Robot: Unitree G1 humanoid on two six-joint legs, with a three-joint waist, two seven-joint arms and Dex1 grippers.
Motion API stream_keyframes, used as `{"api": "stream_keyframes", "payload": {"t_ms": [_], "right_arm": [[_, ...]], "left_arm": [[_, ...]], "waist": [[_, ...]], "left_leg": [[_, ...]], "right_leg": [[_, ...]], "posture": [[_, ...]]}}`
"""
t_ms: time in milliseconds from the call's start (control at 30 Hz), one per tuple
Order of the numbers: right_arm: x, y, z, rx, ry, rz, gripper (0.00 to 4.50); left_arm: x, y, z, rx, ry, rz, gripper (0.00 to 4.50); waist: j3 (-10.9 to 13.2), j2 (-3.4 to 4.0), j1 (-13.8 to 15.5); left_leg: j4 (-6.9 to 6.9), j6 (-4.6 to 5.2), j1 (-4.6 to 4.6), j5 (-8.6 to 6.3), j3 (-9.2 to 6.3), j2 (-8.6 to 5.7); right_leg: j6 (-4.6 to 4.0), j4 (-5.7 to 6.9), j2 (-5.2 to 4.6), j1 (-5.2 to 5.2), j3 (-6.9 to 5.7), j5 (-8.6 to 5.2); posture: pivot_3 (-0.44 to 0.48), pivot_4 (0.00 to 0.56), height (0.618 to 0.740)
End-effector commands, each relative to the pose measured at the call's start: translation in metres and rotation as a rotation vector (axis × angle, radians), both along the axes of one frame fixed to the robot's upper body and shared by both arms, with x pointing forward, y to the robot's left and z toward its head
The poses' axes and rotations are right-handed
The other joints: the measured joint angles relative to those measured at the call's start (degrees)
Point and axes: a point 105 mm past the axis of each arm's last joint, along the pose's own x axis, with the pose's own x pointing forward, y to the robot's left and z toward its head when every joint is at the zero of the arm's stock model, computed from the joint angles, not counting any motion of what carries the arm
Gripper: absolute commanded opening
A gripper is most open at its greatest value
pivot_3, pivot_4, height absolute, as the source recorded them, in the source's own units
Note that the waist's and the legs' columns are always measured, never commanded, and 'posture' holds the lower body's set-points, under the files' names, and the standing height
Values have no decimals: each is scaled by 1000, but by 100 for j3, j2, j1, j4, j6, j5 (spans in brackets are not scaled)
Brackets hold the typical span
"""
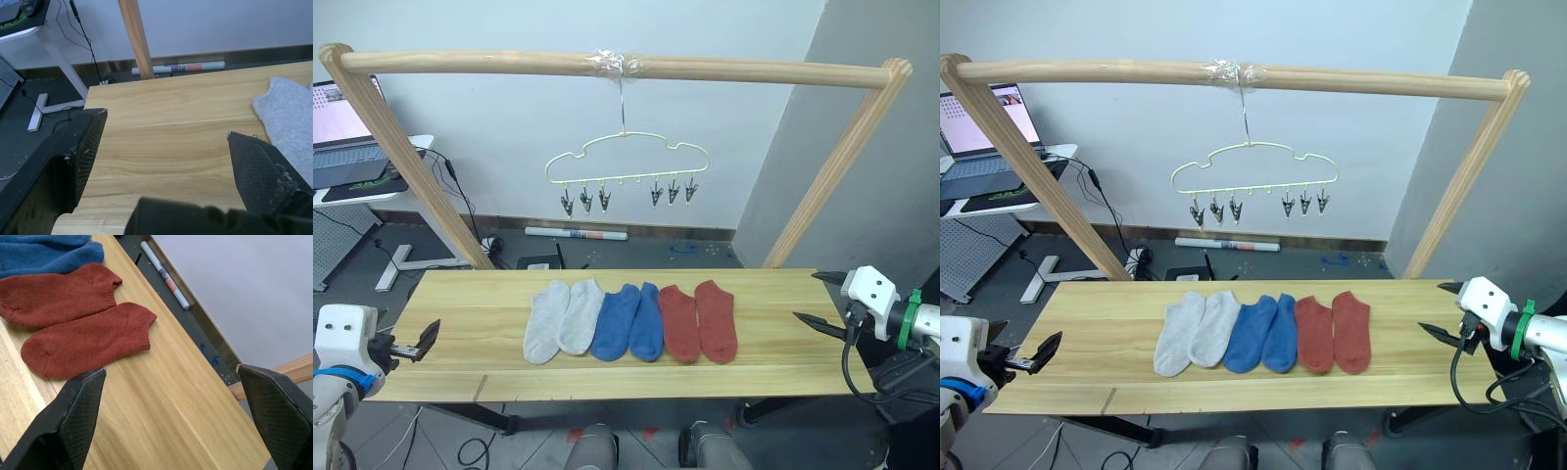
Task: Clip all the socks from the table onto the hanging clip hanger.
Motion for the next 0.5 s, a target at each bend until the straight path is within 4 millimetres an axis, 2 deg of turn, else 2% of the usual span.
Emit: {"api": "stream_keyframes", "payload": {"t_ms": [33, 133, 500], "right_arm": [[3, 4, 11, -6, -48, 22, 4500], [3, 4, 12, 1, -54, 21, 4500], [5, 14, 17, 46, -78, 8, 4500]], "left_arm": [[1, 4, 18, 25, -63, 10, 4468], [1, 8, 23, -6, -100, 34, 4468], [5, -9, 20, -98, -116, -20, 4468]], "waist": [[0, 0, 0], [0, 0, -3], [1, 1, -15]], "left_leg": [[0, 0, 0, 0, 0, 0], [0, 0, 1, 0, 0, 0], [4, 0, 5, 0, 0, 0]], "right_leg": [[0, 0, 0, 0, 0, 0], [0, 1, 0, 0, 0, 0], [0, 10, 1, 2, 1, 0]], "posture": [[190, 64, 740], [185, 66, 740], [157, 83, 740]]}}
